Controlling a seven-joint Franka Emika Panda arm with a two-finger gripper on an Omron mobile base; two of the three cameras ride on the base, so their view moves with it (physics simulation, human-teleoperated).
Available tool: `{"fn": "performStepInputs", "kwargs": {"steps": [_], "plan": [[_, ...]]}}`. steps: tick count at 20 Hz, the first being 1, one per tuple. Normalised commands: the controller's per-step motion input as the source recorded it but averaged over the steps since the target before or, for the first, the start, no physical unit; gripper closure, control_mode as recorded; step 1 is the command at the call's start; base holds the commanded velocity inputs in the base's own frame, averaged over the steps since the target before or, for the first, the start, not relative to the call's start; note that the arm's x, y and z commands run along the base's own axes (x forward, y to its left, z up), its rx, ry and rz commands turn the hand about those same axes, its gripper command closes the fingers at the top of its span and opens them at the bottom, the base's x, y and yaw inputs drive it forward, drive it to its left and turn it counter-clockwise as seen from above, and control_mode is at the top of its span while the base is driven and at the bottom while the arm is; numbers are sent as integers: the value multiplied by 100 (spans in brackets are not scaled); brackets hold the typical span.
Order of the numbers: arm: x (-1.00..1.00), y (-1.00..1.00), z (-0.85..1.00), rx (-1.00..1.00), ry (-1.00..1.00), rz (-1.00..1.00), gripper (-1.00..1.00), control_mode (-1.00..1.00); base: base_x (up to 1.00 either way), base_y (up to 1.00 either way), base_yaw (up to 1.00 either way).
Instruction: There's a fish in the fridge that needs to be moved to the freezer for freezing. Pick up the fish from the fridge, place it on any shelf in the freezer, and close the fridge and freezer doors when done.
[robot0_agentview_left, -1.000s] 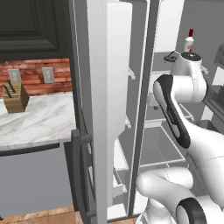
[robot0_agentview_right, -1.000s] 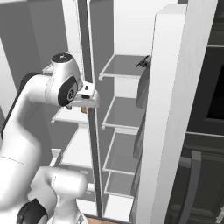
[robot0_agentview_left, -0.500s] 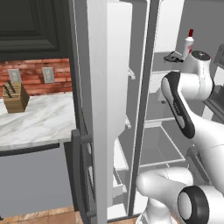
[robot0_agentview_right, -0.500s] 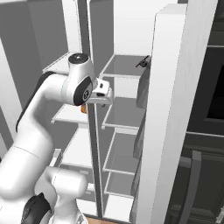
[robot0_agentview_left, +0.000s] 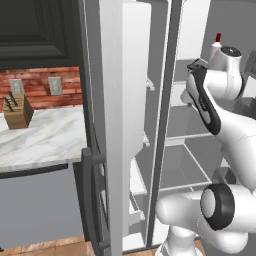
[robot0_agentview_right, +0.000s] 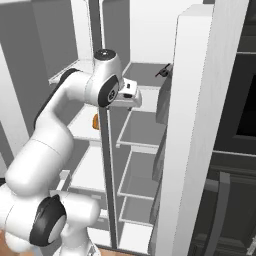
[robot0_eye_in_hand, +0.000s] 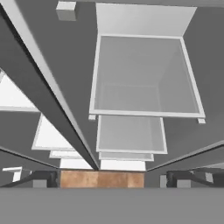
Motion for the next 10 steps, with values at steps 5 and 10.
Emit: {"fn": "performStepInputs", "kwargs": {"steps": [5,10], "plan": [[39,-40,16,-7,1,0,-100,-100,0,0,0],[15,-36,23,-3,-3,0,-100,-100,0,0,0]]}}
